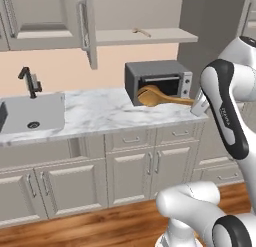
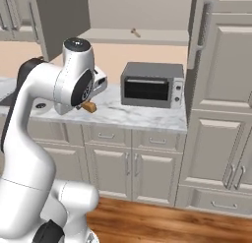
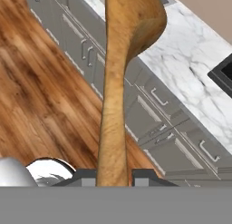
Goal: Organize the utensils by type. Pick up the wooden spoons from the counter and place them in the open cabinet. Then pick up the metallic utensils from the counter and place them in the open drawer.
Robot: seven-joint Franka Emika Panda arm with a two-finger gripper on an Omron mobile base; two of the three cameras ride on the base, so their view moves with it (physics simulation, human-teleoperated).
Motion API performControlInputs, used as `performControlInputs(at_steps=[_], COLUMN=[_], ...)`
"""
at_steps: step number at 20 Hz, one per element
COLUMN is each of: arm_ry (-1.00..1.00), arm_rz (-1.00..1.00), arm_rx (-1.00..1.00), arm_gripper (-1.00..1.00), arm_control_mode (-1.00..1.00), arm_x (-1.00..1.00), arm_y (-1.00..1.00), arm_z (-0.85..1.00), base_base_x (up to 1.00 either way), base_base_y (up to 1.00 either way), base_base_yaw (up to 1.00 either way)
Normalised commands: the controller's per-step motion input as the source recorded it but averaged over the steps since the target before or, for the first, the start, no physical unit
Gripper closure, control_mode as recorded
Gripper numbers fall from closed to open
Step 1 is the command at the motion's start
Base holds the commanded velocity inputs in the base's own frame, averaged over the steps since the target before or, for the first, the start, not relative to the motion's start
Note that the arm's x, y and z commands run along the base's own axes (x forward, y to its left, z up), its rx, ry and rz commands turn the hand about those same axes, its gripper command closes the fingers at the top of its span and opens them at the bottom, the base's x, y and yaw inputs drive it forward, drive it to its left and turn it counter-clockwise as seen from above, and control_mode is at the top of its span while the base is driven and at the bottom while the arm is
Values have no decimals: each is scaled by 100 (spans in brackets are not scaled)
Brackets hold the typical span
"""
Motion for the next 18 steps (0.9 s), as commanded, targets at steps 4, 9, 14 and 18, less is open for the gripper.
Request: performControlInputs(at_steps=[4,9,14,18], arm_ry=[0,0,0,0], arm_rz=[0,0,0,0], arm_rx=[0,0,0,0], arm_gripper=[100,100,100,100], arm_control_mode=[100,100,100,100], arm_x=[0,0,0,0], arm_y=[0,0,0,0], arm_z=[0,0,0,0], base_base_x=[29,61,79,72], base_base_y=[-15,-3,-2,-9], base_base_yaw=[-6,0,0,0])
